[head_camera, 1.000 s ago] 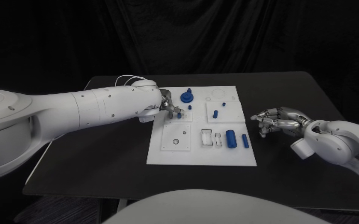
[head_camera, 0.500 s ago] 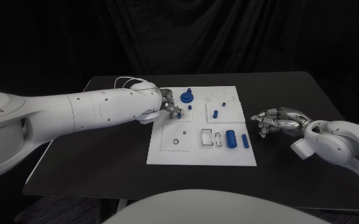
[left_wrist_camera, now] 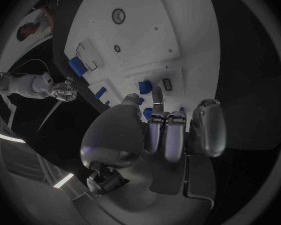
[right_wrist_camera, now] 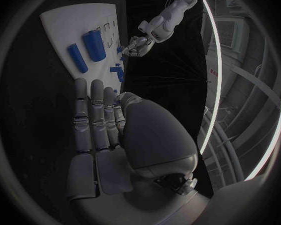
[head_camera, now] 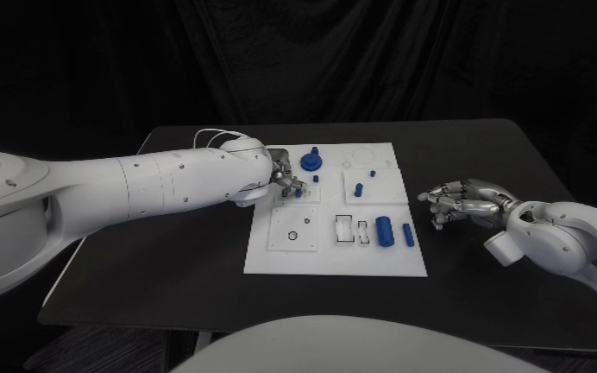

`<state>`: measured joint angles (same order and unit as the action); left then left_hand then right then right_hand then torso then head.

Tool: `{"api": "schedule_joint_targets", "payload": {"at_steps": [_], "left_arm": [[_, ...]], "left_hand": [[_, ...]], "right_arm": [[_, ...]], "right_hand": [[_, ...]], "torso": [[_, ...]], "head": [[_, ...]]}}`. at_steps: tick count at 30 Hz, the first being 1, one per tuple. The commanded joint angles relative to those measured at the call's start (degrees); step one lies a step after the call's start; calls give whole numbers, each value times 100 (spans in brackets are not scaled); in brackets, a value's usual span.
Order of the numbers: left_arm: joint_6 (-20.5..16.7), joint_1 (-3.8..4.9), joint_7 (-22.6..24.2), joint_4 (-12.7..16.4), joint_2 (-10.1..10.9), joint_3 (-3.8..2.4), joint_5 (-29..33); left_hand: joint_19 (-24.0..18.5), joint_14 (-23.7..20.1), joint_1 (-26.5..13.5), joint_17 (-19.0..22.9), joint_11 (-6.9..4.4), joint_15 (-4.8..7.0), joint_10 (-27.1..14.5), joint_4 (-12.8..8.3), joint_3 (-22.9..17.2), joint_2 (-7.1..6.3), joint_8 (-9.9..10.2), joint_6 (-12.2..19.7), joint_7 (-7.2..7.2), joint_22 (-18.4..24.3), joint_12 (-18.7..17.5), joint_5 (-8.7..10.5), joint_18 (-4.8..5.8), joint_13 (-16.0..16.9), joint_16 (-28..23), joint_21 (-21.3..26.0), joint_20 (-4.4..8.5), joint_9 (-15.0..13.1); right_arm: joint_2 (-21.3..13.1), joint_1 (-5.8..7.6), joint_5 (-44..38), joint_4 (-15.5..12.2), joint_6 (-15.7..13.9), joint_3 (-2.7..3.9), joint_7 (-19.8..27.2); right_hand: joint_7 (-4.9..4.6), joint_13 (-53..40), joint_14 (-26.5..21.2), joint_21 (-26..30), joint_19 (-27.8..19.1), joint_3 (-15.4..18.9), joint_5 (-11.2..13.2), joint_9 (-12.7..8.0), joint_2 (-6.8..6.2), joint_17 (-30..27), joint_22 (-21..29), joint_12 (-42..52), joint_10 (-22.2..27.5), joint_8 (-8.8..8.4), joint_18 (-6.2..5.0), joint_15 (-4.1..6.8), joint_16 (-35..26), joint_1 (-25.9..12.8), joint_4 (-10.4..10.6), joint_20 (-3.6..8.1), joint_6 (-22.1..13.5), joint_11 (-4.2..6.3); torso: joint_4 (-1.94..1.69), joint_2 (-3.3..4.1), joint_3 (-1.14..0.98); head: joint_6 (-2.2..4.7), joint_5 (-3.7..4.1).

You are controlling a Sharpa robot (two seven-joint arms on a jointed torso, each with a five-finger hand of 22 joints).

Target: Assemble the parts on the task board

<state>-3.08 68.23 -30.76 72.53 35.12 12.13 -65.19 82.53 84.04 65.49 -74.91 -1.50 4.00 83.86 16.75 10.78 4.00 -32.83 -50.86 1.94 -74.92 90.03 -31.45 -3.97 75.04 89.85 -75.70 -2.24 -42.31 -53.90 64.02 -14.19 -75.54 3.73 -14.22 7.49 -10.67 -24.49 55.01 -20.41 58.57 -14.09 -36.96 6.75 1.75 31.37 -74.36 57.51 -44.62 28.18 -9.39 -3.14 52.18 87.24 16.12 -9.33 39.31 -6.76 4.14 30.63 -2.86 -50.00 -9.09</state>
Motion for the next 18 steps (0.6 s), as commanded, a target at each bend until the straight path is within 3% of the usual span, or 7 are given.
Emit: {"api": "schedule_joint_targets", "payload": {"at_steps": [1, 18], "left_arm": [[83, -27, 36, -43, -33, -4, -6], [124, -122, 30, -154, -160, -4, -5]], "left_hand": [[-36, 596, 63, -1509, -33, 40, 614, -2, -28, -7, 1, 43, 10, -1025, -3, -14, 33, 1496, 15, 28, 12, 7], [-66, 596, 83, -1509, -14, 27, 614, -3, -53, 9, 58, 106, 35, -1008, -3, -4, 22, 1496, 15, 84, 6, 51]], "right_arm": [[-5, -14, -4, -15, 55, 4, -51], [-5, -14, -4, -17, 52, 4, -43]], "right_hand": [[-30, 8, -42, -29, -42, -17, 15, -9, 3, -8, -9, 39, 45, 27, -92, -10, 38, -33, 9, 17, -45, 6], [-30, 12, -44, -31, -43, -24, -1, -10, -1, -14, -11, 44, 47, 32, -93, -8, 44, -29, 2, 17, -47, 7]], "torso": [[-7, 2, 1], [-5, -1, 1]], "head": [[0, 14], [0, 22]]}}
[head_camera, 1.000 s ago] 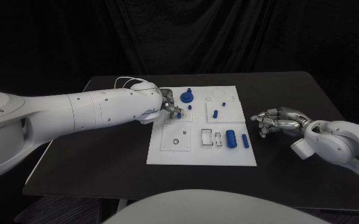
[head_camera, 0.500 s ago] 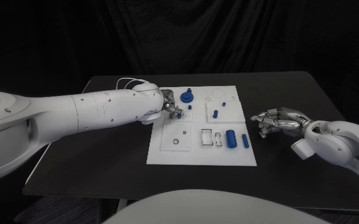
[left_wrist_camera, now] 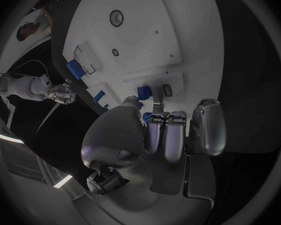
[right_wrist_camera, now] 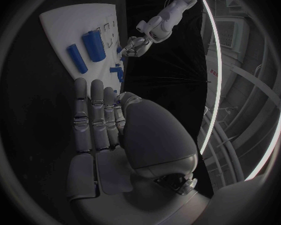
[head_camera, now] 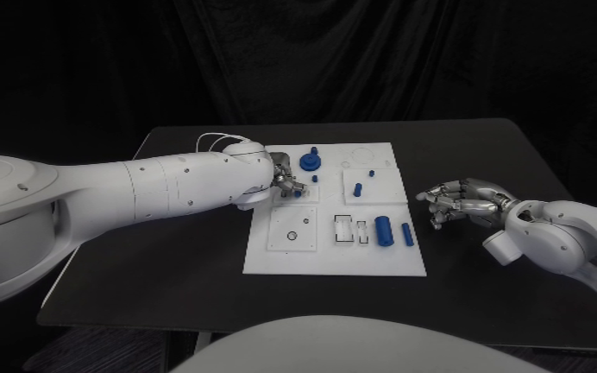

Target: Assemble the parts on the task board

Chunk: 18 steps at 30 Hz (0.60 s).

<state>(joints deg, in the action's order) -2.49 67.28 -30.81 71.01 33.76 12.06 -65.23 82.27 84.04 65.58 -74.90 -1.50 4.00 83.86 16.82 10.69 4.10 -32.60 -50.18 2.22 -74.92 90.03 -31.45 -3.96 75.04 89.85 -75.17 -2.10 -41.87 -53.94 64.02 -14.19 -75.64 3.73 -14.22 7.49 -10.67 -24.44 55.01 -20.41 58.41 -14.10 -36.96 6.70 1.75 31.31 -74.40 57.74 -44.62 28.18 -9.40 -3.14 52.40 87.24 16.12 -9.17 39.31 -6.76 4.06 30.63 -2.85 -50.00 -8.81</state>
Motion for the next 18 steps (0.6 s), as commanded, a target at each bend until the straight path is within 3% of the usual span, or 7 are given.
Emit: {"api": "schedule_joint_targets", "payload": {"at_steps": [1, 18], "left_arm": [[61, -29, 37, -5, -28, 3, -1], [96, -45, 38, 8, -36, 3, -1]], "left_hand": [[-40, 596, 74, -1510, -14, 28, 614, -10, -44, -2, 35, 38, 7, -1008, -3, -4, 21, 1496, 15, 31, -8, 7], [-51, 596, 422, -1510, -20, 28, 614, -25, -227, -80, 72, 3, -7, -1003, -3, -272, 16, 1496, 15, 63, -14, 95]], "right_arm": [[1, -14, -4, -6, 54, 4, -43], [9, -16, -4, -2, 78, 4, -64]], "right_hand": [[-30, 7, -44, -31, -27, -24, -1, -6, -1, -8, -7, 21, 47, 32, -93, -8, 21, -29, 2, 1, -47, 7], [-30, 10, -46, -33, -28, -31, -10, -8, -3, -12, -9, 25, 49, 35, -94, -7, 25, -22, -6, 1, -50, 8]], "torso": [[2, -1, 0], [1, -4, 1]], "head": [[0, -5], [0, -13]]}}
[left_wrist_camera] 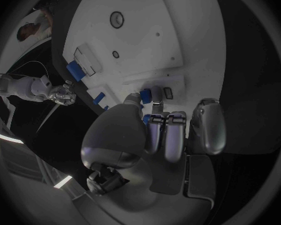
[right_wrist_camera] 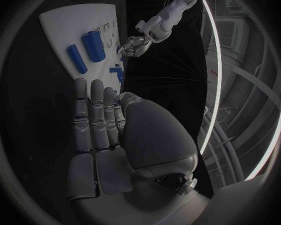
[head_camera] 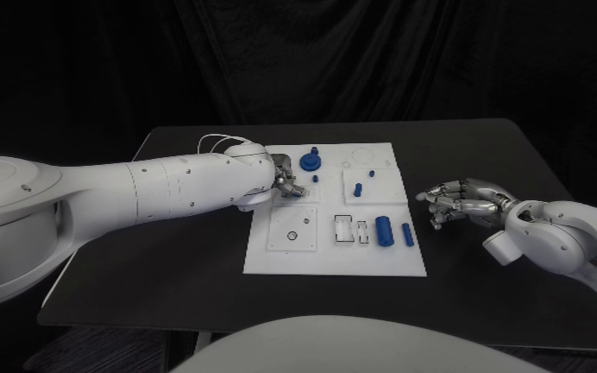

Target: Assemble the parts on the task board

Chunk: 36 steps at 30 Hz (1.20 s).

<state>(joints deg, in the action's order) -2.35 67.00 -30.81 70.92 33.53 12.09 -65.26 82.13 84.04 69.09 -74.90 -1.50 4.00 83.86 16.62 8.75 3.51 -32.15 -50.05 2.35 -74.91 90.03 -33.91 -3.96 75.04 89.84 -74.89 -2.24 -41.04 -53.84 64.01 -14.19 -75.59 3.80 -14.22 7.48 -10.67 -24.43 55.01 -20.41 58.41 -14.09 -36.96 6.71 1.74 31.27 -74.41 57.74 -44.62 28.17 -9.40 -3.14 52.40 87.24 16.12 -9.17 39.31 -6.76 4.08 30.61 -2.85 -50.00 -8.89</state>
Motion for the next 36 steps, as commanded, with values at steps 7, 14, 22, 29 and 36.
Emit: {"api": "schedule_joint_targets", "payload": {"at_steps": [7, 14, 22, 29, 36], "left_arm": [[41, -20, 54, 26, -19, -1, 1], [-78, -22, 131, 43, 5, -1, 1], [-250, -22, 230, 148, 99, -1, 1], [-306, -2, 250, 312, 234, -2, 1], [112, 201, 236, 327, 291, -3, 275]], "left_hand": [[-34, 596, 261, -1510, -33, 38, 614, 7, -223, -69, 35, -37, -33, -1006, -3, -404, 16, 1496, 16, 40, 10, 60], [-16, 596, 469, -1510, -64, 65, 614, 15, -655, -124, 0, -88, -68, -1015, -3, -771, 20, 1496, 16, 20, 39, 86], [16, 596, 523, -1510, -89, 94, 614, 11, -1609, -511, -107, -127, -85, -1030, -3, -835, 34, 1496, 16, -24, 65, 63], [14, 596, 309, -1510, -95, 96, 614, 14, -1991, -685, -163, -160, -93, -1027, -3, -664, 32, 1496, 16, -14, 67, 51], [-11, 596, 207, -1510, -94, 95, 614, 15, -2170, -741, -179, -166, -94, -1015, -3, -504, 23, 1496, 16, 26, 66, 52]], "right_arm": [[2, -17, -4, -5, 72, 4, -65], [0, -19, -4, -3, 72, 4, -68], [-1, -24, -4, 4, 87, 4, -79], [2, -27, -4, 24, 115, 4, -101], [4, -30, -4, 40, 145, 4, -135]], "right_hand": [[-30, 10, -47, -34, -28, -35, -15, -9, -4, -9, -10, 27, 50, 36, -94, -7, 27, -18, -10, 2, -52, 8], [-30, 11, -48, -35, -29, -38, -18, -10, -4, -11, -11, 28, 51, 37, -95, -6, 28, -15, -13, 2, -53, 8], [-30, 12, -49, -35, -29, -40, -20, -10, -4, -12, -12, 29, 51, 37, -95, -6, 29, -12, -15, 2, -54, 9], [-30, 15, -51, -37, -30, -49, -29, -12, -2, -16, -14, 31, 54, 39, -95, -6, 33, -6, -20, 2, -58, 8], [-30, 15, -51, -37, -30, -49, -29, -12, -2, -16, -14, 31, 54, 39, -95, -6, 33, -6, -20, 2, -58, 8]], "torso": [[-3, 2, 0], [0, 1, -2], [3, -2, 0], [-1, 0, 1], [-2, -3, 2]], "head": [[0, 1], [0, 6], [0, 0], [0, 39], [0, 54]]}}
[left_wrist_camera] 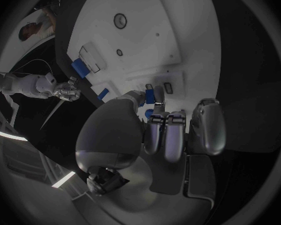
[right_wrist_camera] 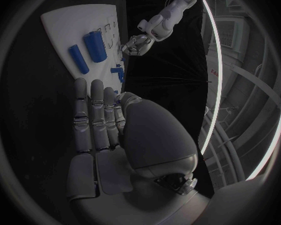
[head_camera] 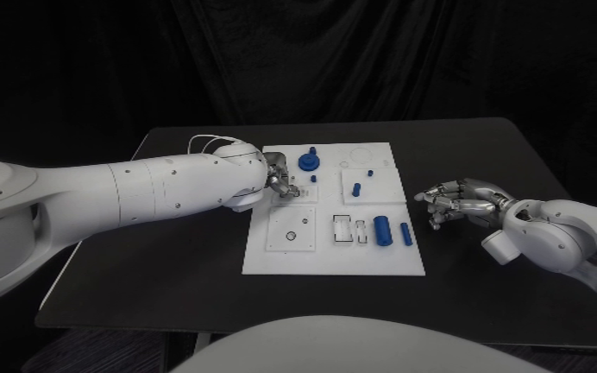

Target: Assemble the parts on the task board

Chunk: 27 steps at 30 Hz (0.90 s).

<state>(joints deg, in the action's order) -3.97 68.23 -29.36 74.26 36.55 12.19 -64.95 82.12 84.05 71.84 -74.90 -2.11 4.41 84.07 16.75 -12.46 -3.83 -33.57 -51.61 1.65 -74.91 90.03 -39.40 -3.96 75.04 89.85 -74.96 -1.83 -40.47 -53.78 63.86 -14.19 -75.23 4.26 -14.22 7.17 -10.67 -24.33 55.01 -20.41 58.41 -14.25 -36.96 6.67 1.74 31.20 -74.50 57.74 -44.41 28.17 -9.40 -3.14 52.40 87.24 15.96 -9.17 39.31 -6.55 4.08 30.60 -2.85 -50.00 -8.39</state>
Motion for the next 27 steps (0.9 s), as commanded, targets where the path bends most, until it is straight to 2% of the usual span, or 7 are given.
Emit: {"api": "schedule_joint_targets", "payload": {"at_steps": [1, 8, 11, 17, 18, 22, 27], "left_arm": [[474, 139, 78, -36, -19, -12, 352], [1327, 310, 121, -216, -102, -13, 757], [1651, 346, 151, -333, -169, -13, 987], [2397, 380, 84, -600, -341, -13, 1172], [2580, 385, 40, -675, -391, -13, 1190], [3107, 398, -104, -957, -586, -13, 1229], [3402, 404, -184, -1344, -863, -14, 1247]], "left_hand": [[-27, 595, -110, -1510, -29, 50, 593, 2, -106, -1, -43, -7, -19, -1009, -3, 149, 18, 1496, 15, 59, 23, -4], [-131, 595, -230, -1510, -1, 24, 593, 4, -294, 65, -42, 56, 9, -961, -3, 492, -16, 1496, 15, 220, 2, -1], [-196, 595, -210, -1510, 19, 4, 593, -3, -438, 142, -54, 132, 33, -932, -3, 603, -38, 1496, 15, 319, -15, -15], [-211, 595, -156, -1510, 33, -10, 593, -16, -477, 67, -96, 169, 42, -931, -3, 747, -39, 1496, 15, 329, -30, -45], [-242, 595, -173, -1510, 41, -20, 593, -9, -479, 73, -114, 178, 49, -917, -3, 984, -48, 1496, 15, 374, -40, -54], [-294, 595, -166, -1510, 56, -35, 593, -18, -481, 92, -119, 224, 63, -893, -3, 1467, -67, 1496, 15, 455, -57, -49], [-352, 595, -85, -1510, 71, -50, 593, -43, -503, 102, -85, 278, 77, -865, -3, 1575, -87, 1496, 15, 551, -70, -24]], "right_arm": [[-3, -15, -4, 5, 102, 4, -109], [6, -15, -4, 14, 113, 4, -130], [7, -15, -4, 12, 119, 4, -138], [3, -16, -4, 12, 118, 4, -152], [3, -16, -4, 12, 118, 4, -154], [4, -16, -4, 9, 127, 4, -165], [9, -16, -4, 2, 133, 4, -171]], "right_hand": [[-30, 4, -51, -37, -30, -33, -29, -7, -2, -10, -5, 32, 33, 39, -95, -6, 33, -6, -5, 3, -58, -13], [-31, 6, -53, -38, -31, -37, -32, -8, 1, -12, -6, 33, 34, 42, -95, -6, 35, -5, -5, 2, -57, -13], [-31, 8, -54, -39, -32, -43, -36, -8, 6, -14, -8, 35, 36, 45, -95, -6, 37, -2, -6, 2, -56, -14], [-31, 8, -54, -39, -32, -43, -36, -8, 6, -14, -8, 35, 36, 45, -95, -6, 37, -2, -6, 2, -56, -14], [-31, 8, -54, -39, -32, -43, -36, -8, 6, -14, -8, 35, 36, 45, -95, -6, 37, -2, -6, 2, -56, -14], [-31, 8, -54, -39, -32, -43, -36, -8, 6, -14, -8, 35, 36, 45, -95, -6, 37, -2, -6, 2, -56, -14], [-31, 10, -55, -41, -33, -51, -39, -8, 12, -18, -10, 38, 36, 51, -95, -6, 40, 1, -7, 2, -53, -14]], "torso": [[-2, -2, 1], [1, -6, -1], [5, -5, -3], [2, 2, 1], [3, 2, -1], [1, -2, -4], [0, 7, 1]], "head": [[0, 12], [0, 14], [0, 12], [0, 27], [0, 23], [0, 18], [0, 19]]}}
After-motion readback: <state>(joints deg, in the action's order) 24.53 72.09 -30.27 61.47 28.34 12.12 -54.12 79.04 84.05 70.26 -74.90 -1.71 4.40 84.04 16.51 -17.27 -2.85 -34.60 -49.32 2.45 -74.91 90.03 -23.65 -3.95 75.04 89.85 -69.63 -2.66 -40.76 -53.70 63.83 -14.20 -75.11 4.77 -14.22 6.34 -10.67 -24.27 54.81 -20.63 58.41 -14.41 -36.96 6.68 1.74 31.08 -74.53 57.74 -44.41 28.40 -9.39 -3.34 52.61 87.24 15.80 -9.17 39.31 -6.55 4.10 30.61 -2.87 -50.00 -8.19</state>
